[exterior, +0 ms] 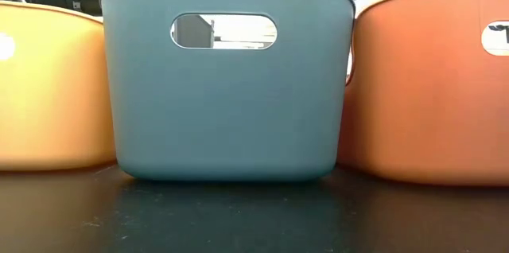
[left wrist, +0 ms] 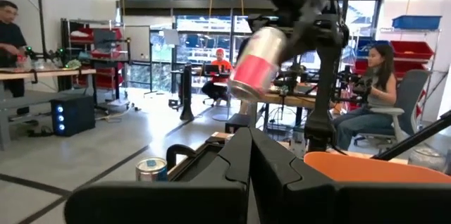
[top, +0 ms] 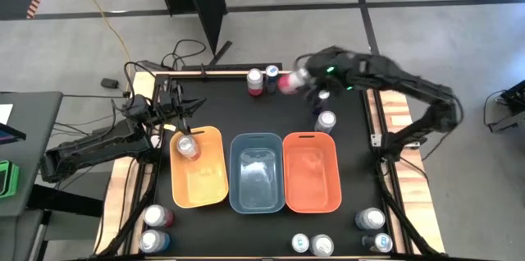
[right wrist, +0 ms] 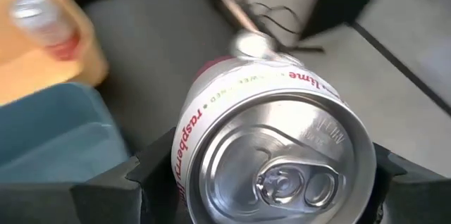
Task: Sort soda cans
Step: Put the top right pink-white soda can into the yellow bin
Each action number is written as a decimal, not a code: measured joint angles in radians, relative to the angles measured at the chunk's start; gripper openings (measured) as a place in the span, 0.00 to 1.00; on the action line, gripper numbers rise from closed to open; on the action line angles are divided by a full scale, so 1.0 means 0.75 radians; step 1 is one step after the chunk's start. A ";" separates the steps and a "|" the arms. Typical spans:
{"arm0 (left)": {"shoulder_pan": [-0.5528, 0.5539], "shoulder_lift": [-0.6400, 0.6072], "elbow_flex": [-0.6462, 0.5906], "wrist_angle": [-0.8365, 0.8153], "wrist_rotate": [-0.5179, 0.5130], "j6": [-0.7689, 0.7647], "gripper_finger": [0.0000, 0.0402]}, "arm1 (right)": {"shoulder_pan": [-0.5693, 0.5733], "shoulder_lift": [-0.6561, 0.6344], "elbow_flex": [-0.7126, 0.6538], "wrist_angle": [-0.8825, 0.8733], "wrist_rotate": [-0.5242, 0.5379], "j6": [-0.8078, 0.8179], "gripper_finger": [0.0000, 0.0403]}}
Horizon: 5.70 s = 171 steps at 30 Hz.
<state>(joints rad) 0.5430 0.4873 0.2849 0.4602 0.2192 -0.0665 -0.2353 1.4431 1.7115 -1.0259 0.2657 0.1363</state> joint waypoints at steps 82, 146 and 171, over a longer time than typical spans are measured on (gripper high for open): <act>-0.792 0.116 0.068 -0.576 -0.183 -0.080 0.70 | 0.401 1.074 0.826 0.263 -0.335 -0.297 0.73; -0.844 -0.481 0.068 -0.688 -0.261 -0.040 0.69 | 0.396 1.292 0.826 0.622 -0.357 -0.428 0.73; -0.844 -0.502 0.065 -0.660 -0.264 0.023 0.69 | 0.346 1.398 0.830 0.690 -0.359 -0.388 0.73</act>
<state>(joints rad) -0.0902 0.1108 0.3340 -0.0345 0.0208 -0.0493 0.0239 2.4916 2.3337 -0.5083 -0.0034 -0.1545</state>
